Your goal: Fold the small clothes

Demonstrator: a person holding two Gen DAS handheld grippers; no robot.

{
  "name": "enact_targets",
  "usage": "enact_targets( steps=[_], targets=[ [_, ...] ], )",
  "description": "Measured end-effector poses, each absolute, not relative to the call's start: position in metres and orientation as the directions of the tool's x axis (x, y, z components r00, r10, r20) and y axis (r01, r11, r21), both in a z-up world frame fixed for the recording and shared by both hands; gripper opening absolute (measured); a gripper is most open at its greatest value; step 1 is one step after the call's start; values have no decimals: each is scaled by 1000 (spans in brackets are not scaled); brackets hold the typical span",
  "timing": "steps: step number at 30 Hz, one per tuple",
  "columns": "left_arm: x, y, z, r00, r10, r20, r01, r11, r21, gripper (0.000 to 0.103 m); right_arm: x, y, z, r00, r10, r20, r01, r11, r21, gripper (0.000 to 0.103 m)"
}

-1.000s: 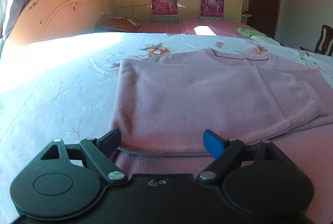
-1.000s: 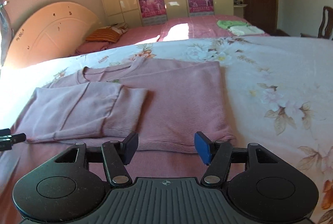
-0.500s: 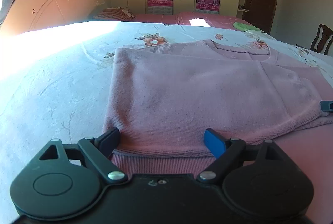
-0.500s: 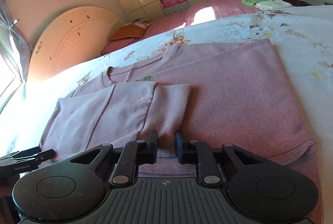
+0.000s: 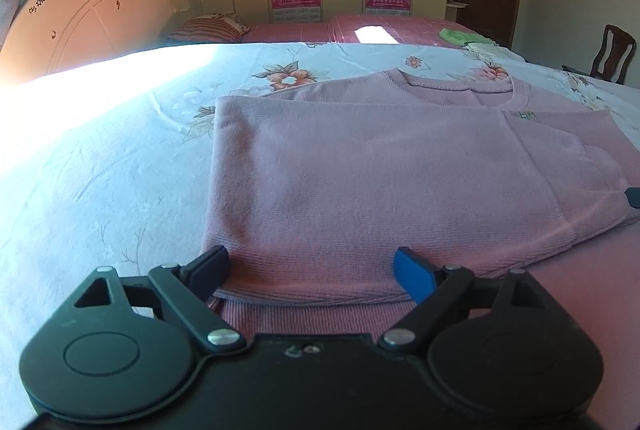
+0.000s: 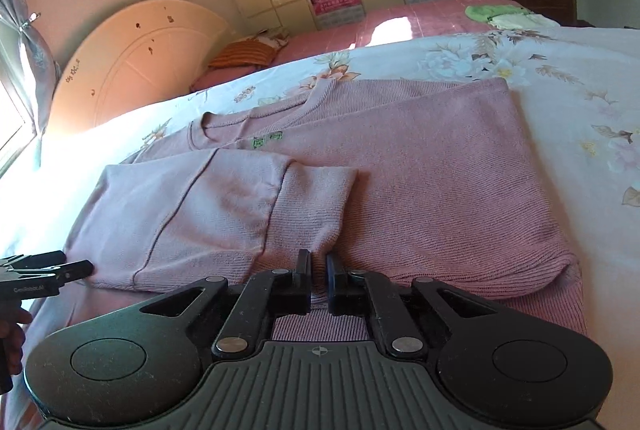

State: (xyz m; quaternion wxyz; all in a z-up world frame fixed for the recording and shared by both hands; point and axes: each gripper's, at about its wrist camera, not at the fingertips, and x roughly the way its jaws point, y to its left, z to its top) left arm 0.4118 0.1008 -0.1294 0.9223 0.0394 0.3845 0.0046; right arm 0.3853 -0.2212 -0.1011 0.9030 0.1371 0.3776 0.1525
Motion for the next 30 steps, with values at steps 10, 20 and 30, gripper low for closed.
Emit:
enact_targets(
  steps=[10, 20, 30],
  targets=[
    [392, 95, -116, 698, 55, -714, 16, 996, 92, 95, 353, -233, -67, 681, 366, -635, -183, 923, 337, 16],
    [285, 93, -107, 705, 33, -708, 62, 992, 108, 94, 261, -264, -55, 659, 368, -656, -138, 917, 376, 16],
    [176, 123, -112, 675, 53, -736, 30, 995, 99, 88, 149, -304, -54, 656, 310, -689, -11, 916, 401, 16]
  ],
)
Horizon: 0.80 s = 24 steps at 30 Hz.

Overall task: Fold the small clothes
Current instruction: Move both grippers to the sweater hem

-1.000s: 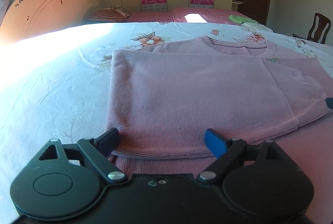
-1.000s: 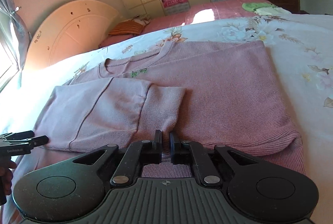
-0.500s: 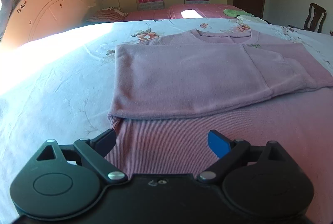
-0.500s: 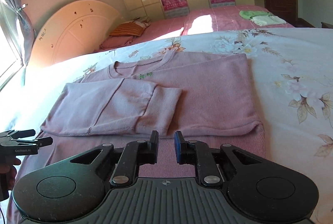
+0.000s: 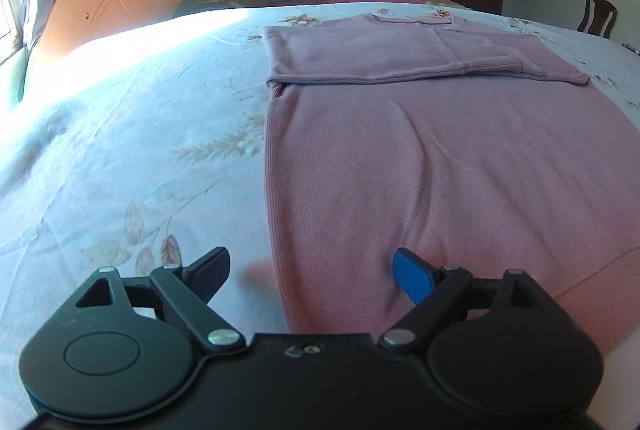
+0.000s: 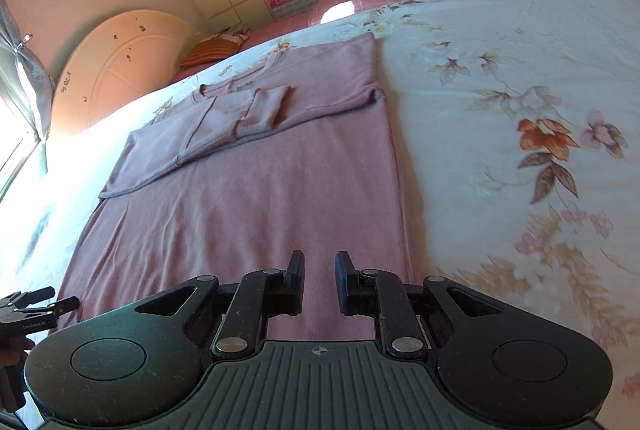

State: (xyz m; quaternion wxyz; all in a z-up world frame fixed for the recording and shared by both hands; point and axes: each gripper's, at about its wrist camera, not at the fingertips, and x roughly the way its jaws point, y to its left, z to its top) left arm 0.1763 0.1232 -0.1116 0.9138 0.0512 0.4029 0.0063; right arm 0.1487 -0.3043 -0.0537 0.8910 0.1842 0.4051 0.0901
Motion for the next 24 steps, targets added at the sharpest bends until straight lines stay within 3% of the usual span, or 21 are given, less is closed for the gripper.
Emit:
enact_targets(
  steps=[5, 10, 11, 12, 13, 16, 22, 24],
  targets=[
    [138, 142, -112, 667, 9, -745, -14, 1000, -1, 86, 113, -315, -56, 658, 279, -700, 48, 912, 408, 16],
    [119, 166, -112, 670, -184, -719, -50, 956, -291, 79, 93, -324, -63, 656, 289, -698, 105, 880, 463, 19],
    [119, 170, -113, 669, -225, -708, -44, 939, -340, 74, 91, -327, -65, 656, 297, -694, 118, 868, 483, 37],
    [120, 173, -115, 666, -258, -700, -43, 924, -381, 71, 89, -329, -66, 660, 303, -688, 129, 856, 501, 61],
    [121, 177, -118, 662, -296, -688, -42, 902, -429, 70, 88, -332, -68, 665, 313, -678, 136, 842, 522, 66],
    [129, 184, -124, 644, -380, -663, -31, 854, -520, 63, 92, -336, -74, 657, 354, -666, 135, 813, 566, 66],
    [150, 189, -136, 616, -478, -626, -1, 794, -608, 63, 107, -344, -89, 656, 384, -650, 147, 779, 609, 65],
    [156, 188, -137, 615, -484, -622, 4, 791, -611, 64, 112, -347, -92, 656, 402, -639, 133, 772, 622, 57]
  ],
)
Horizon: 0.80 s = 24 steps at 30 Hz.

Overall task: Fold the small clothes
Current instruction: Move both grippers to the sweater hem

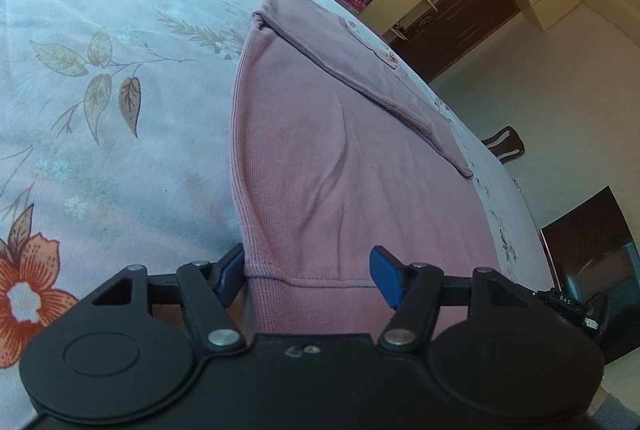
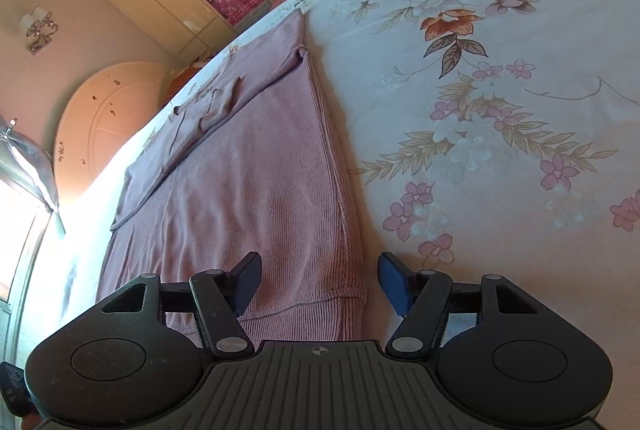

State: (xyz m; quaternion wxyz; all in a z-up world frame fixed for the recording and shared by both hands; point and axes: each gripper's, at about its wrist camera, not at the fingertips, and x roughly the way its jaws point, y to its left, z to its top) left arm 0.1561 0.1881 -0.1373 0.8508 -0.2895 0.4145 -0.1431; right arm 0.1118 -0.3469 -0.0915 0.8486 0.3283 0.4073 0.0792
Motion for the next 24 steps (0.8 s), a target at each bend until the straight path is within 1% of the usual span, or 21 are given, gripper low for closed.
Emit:
enact_targets(
  steps=[2, 8, 9, 10, 11, 13, 15, 17, 18, 21, 22, 24],
  targets=[
    [163, 185, -138, 615, -483, -623, 12, 796, -606, 64, 117, -349, -95, 642, 433, -633, 112, 763, 636, 50],
    [168, 188, -140, 596, -528, -605, 51, 777, -628, 63, 118, -355, -100, 601, 529, -598, 55, 720, 692, 48],
    [167, 188, -141, 590, -537, -603, 59, 774, -631, 62, 117, -354, -101, 592, 546, -593, 43, 713, 700, 45],
    [165, 189, -141, 584, -547, -600, 70, 770, -634, 61, 115, -351, -103, 577, 557, -597, 30, 716, 697, 40],
    [164, 189, -142, 581, -550, -599, 77, 770, -633, 59, 113, -349, -104, 568, 563, -601, 29, 716, 697, 29],
    [161, 191, -143, 583, -549, -599, 77, 771, -632, 54, 110, -350, -107, 581, 565, -585, 42, 698, 715, 29],
    [162, 194, -144, 583, -544, -604, 65, 772, -633, 42, 108, -354, -110, 595, 570, -567, 66, 669, 741, 29],
    [162, 196, -145, 582, -535, -612, 55, 777, -627, 35, 109, -358, -113, 600, 580, -552, 78, 643, 762, 29],
    [162, 196, -145, 582, -535, -612, 54, 777, -627, 33, 109, -359, -113, 601, 580, -551, 80, 642, 763, 29],
    [159, 198, -145, 585, -539, -606, 56, 773, -632, 34, 111, -363, -112, 622, 559, -548, 95, 641, 762, 29],
    [158, 199, -145, 587, -542, -601, 57, 769, -637, 36, 113, -366, -110, 634, 547, -547, 100, 644, 758, 29],
    [156, 200, -147, 593, -560, -578, 54, 744, -666, 45, 116, -371, -110, 646, 528, -551, 115, 646, 755, 29]
  ],
)
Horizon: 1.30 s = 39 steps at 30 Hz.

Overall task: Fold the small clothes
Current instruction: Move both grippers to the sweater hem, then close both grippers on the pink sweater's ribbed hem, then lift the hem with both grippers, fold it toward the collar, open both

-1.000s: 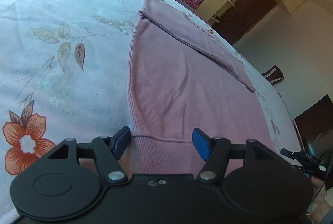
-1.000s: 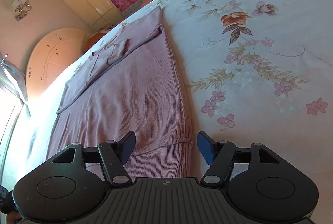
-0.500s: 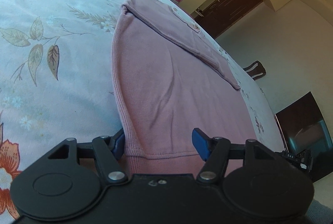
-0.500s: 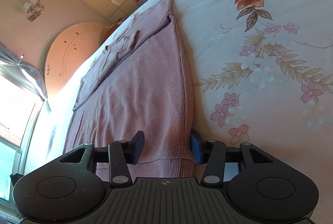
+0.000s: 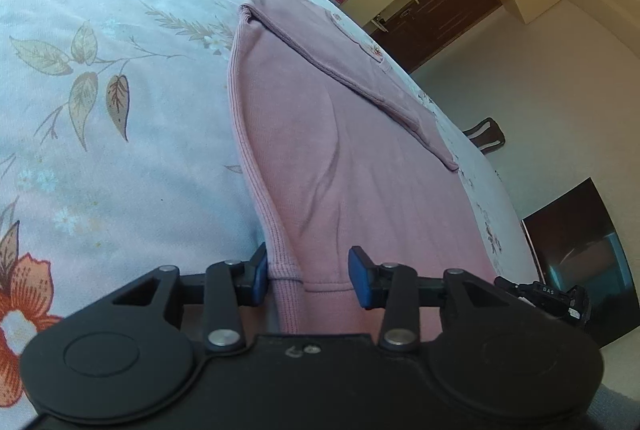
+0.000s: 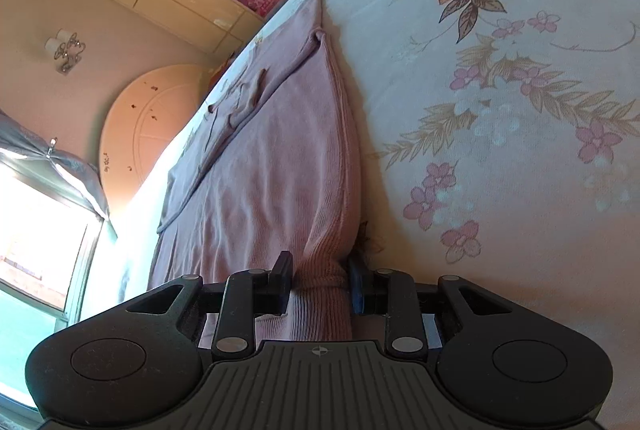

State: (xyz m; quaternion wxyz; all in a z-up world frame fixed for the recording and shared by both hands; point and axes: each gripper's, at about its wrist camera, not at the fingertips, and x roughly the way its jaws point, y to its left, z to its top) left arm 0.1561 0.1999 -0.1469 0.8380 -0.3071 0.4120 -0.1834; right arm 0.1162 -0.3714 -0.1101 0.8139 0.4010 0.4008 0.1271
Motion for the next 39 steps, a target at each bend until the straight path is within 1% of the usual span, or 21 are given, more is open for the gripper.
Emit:
enact_targets(
  steps=[2, 5, 7, 9, 13, 14, 15, 16, 17, 19, 20, 21, 23, 24, 26, 27, 30, 34, 37, 39],
  targets=[
    [156, 202, -149, 603, -569, -559, 40, 722, -691, 47, 121, -377, -114, 656, 531, -537, 131, 621, 773, 29],
    [157, 206, -154, 619, -579, -530, 13, 682, -731, 47, 125, -379, -123, 625, 604, -495, 123, 550, 826, 29],
    [157, 208, -155, 621, -587, -519, 7, 667, -745, 47, 121, -377, -124, 623, 616, -482, 110, 541, 834, 29],
    [155, 208, -155, 614, -591, -523, 14, 671, -742, 46, 114, -379, -124, 632, 624, -460, 113, 513, 851, 29],
    [155, 201, -150, 603, -571, -557, 30, 714, -699, 42, 110, -378, -119, 639, 609, -471, 113, 531, 840, 29],
    [157, 199, -149, 602, -564, -565, 30, 723, -690, 36, 111, -378, -118, 637, 609, -473, 108, 537, 837, 29],
    [158, 198, -147, 600, -551, -581, 28, 740, -672, 15, 113, -377, -115, 638, 609, -471, 97, 544, 834, 26],
    [160, 197, -146, 601, -537, -592, 29, 755, -655, 7, 115, -375, -109, 645, 605, -467, 75, 558, 827, 18],
    [158, 198, -142, 621, -534, -574, 39, 752, -658, 7, 115, -374, -103, 653, 603, -459, 59, 564, 824, 17],
    [149, 204, -132, 676, -545, -495, 65, 714, -697, 7, 114, -374, -89, 677, 602, -423, 16, 562, 827, 15],
    [146, 206, -128, 693, -540, -478, 70, 710, -701, 7, 112, -375, -82, 689, 599, -407, -2, 564, 826, 15],
    [144, 207, -126, 700, -533, -475, 72, 715, -696, 7, 111, -377, -78, 698, 594, -401, -10, 567, 823, 15],
    [142, 208, -131, 688, -514, -512, 60, 744, -666, 7, 107, -380, -77, 708, 578, -405, -9, 581, 814, 15],
    [144, 208, -138, 673, -511, -535, 44, 750, -660, 7, 107, -380, -82, 702, 568, -430, 6, 599, 801, 15],
    [145, 209, -159, 647, -500, -576, -11, 749, -662, 7, 111, -374, -102, 649, 546, -530, 65, 654, 753, 15],
    [143, 212, -163, 666, -506, -548, -21, 721, -692, 7, 112, -370, -110, 624, 542, -563, 83, 670, 737, 15],
    [141, 210, -163, 679, -493, -544, -33, 719, -694, 7, 106, -369, -112, 655, 527, -542, 105, 647, 756, 14],
    [142, 208, -160, 695, -487, -529, -34, 713, -700, 7, 109, -369, -101, 675, 517, -527, 92, 649, 755, 14],
    [144, 204, -140, 728, -480, -490, -6, 710, -704, 7, 117, -365, -78, 704, 519, -485, 44, 650, 759, 15],
    [149, 204, -124, 752, -485, -446, 27, 699, -714, 7, 126, -360, -58, 723, 516, -459, 2, 662, 749, 14]
  ],
)
